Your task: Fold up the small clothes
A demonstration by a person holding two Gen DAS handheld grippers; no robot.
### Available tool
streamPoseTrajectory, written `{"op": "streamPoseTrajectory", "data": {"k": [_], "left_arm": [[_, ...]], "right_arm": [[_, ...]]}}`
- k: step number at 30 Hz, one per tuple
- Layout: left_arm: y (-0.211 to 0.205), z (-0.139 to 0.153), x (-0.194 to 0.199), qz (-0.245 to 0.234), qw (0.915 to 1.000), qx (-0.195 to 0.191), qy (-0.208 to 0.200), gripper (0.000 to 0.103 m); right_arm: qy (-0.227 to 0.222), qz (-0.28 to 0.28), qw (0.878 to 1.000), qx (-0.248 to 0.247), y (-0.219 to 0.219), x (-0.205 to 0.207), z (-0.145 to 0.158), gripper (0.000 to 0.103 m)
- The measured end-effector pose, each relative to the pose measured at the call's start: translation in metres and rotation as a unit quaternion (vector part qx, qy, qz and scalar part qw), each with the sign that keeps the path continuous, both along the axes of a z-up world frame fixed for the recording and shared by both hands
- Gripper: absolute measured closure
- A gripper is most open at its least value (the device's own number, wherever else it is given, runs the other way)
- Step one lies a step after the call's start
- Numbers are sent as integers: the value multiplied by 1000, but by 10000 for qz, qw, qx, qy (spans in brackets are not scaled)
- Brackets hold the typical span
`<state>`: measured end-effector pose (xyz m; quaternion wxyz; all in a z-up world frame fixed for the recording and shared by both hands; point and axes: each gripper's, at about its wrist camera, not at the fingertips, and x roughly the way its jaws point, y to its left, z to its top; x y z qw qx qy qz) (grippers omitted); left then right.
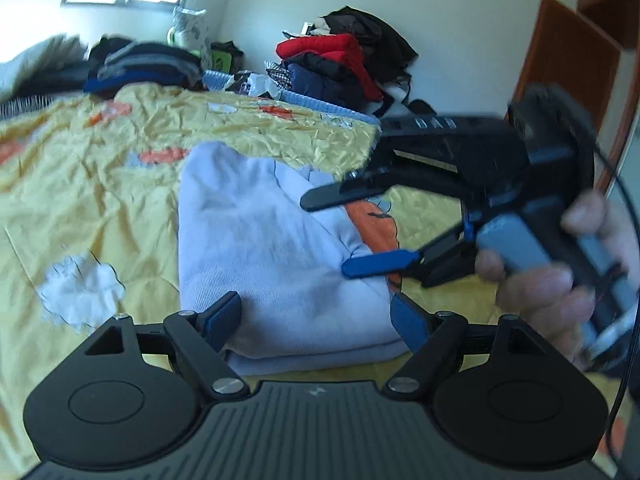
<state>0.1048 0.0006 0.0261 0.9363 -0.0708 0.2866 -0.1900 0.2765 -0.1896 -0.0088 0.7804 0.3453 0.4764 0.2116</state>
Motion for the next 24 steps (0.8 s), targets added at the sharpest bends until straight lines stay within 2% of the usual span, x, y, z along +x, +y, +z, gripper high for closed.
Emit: {"op": "streamPoseTrajectory", "data": {"k": [4,6,7,8,10,11,13,14,16,18,21,24], "left_arm": [[-1,14,-7,-234,9985,125,-489,21],[-8,10,1,-291,9981,388,-383,21],[-10,4,8,-326,9982,453,-222,21],[-12,-4,14,-354,9980,522,-51,21],[-16,-13,13,-475,9959,747,-196,21],[-19,-15,12,-507,9944,887,-260,21],[-24,-15,7,-514,9924,1066,-331,21],[-24,-13,4,-480,9919,1116,-362,21],[-20,-6,-9,-302,9915,1160,-504,21],[-11,-1,-22,-119,9919,1116,-592,21],[4,-5,-36,290,9920,1140,-457,21],[14,-16,-40,627,9895,1284,-204,21]], "right_arm": [[-410,-164,9984,352,-4,2,23,24],[-415,-316,9971,554,-2,15,24,13],[-337,-397,9967,619,-3,27,21,12],[-214,-433,9969,624,-2,37,16,12],[177,-567,9976,356,-3,53,-5,20],[96,-577,9974,416,-5,53,-13,25],[32,-678,9957,628,-11,49,-18,29],[34,-677,9961,568,-11,46,-16,30],[-139,-556,9981,230,-10,30,-1,26],[-608,-386,9973,-128,-11,1,14,20],[-1311,-347,9869,-876,-15,-49,26,17],[-1639,-388,9735,-1545,-17,-85,20,16]]}}
